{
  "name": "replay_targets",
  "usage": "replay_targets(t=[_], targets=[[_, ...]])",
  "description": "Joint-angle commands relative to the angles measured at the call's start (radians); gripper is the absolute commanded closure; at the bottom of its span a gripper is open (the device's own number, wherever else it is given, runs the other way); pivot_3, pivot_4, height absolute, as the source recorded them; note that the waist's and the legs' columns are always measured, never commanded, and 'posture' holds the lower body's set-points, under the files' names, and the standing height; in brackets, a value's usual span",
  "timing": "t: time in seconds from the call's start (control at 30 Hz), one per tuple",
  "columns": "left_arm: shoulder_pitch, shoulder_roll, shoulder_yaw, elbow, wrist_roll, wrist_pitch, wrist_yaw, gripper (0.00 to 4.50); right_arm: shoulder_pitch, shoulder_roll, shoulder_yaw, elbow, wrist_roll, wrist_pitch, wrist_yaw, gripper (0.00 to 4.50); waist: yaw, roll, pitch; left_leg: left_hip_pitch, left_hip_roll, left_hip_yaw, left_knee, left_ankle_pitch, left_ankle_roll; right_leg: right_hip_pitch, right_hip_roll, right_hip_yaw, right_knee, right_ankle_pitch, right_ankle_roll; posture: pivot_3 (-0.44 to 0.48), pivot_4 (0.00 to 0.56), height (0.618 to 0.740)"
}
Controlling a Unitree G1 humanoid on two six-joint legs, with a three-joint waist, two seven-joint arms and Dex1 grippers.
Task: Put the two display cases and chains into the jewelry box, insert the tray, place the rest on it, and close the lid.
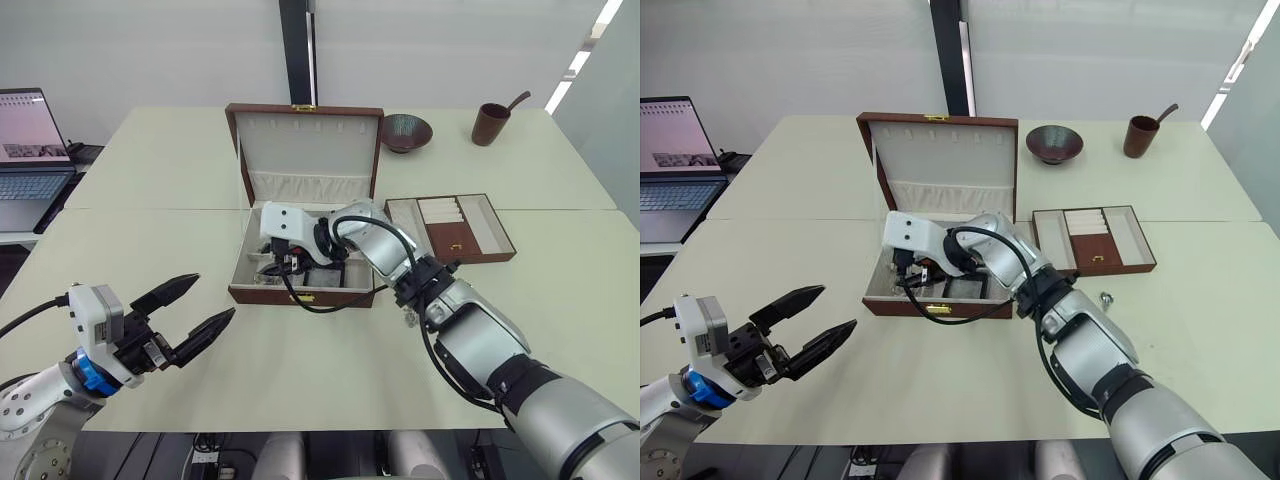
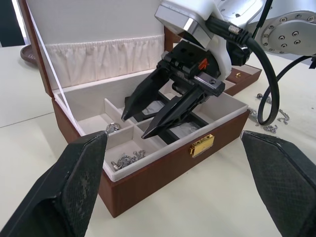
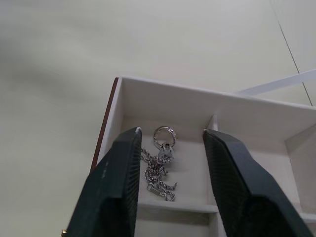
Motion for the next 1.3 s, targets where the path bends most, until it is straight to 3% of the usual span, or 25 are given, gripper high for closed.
replay_targets(t=[0.03,0.17,0.4,0.57,0.73,0.93,1.1,1.3], targets=[[0.013,0.005,0.037,-0.039,-0.007,-0.006,0.005,0.00,-0.020,-0.005,-0.041,-0.099,0.018,0.003,0.005,1.37,0.000,0.000,0.000,0.000,0.000,0.000,0.000,0.000,0.000,0.000,0.000,0.000,0.000,0.000,0.000,0.000,0.150,0.733],[0.019,0.010,0.048,-0.037,0.004,-0.003,0.021,0.00,0.030,-0.046,-0.086,-0.239,0.044,0.015,-0.004,0.03,0.002,0.000,0.000,0.000,0.000,0.000,0.000,0.000,0.000,0.000,0.000,0.000,0.000,0.000,0.000,0.000,0.150,0.733],[-0.026,0.097,0.094,0.058,0.044,0.045,0.039,0.00,0.211,-0.234,-0.188,-0.562,0.086,0.065,-0.019,0.03,0.008,-0.001,0.000,-0.001,-0.001,0.000,0.000,0.000,-0.001,0.001,-0.001,-0.001,-0.001,0.000,0.000,0.000,0.150,0.733],[-0.052,0.149,0.107,0.137,0.085,0.059,0.016,0.00,0.320,-0.435,-0.329,-0.748,0.144,0.183,-0.028,0.03,0.006,0.000,0.000,-0.001,0.000,0.001,0.000,0.000,0.000,0.000,0.000,0.000,-0.001,0.000,0.000,0.000,0.150,0.733],[-0.103,0.193,0.095,0.224,0.138,0.046,-0.013,0.00,0.488,-0.652,-0.517,-0.853,0.224,0.181,0.004,0.03,0.007,-0.001,0.001,-0.001,0.000,0.001,0.000,0.000,0.000,0.001,0.000,0.000,-0.001,0.000,0.000,0.000,0.150,0.733],[-0.141,0.256,0.101,0.353,0.189,0.031,-0.096,0.00,0.748,-0.846,-0.735,-0.844,0.258,0.040,0.039,0.03,0.008,-0.001,0.001,-0.001,0.000,0.003,0.000,0.000,0.000,0.001,0.000,0.000,-0.002,0.000,0.000,0.000,0.150,0.733],[-0.126,0.263,0.106,0.454,0.247,-0.019,-0.131,0.00,0.925,-0.908,-0.879,-0.723,0.255,-0.063,0.032,0.03,0.003,-0.001,0.002,0.001,0.002,0.008,-0.001,-0.001,0.000,0.002,0.000,0.002,-0.002,0.000,0.000,0.000,0.150,0.733],[-0.096,0.238,0.116,0.529,0.278,-0.065,-0.146,0.00,1.034,-0.939,-0.959,-0.544,0.249,-0.192,0.013,0.03,0.005,-0.001,0.002,0.001,0.002,0.011,-0.001,-0.001,0.000,0.002,0.000,0.002,-0.002,0.000,0.000,0.000,0.150,0.733]])
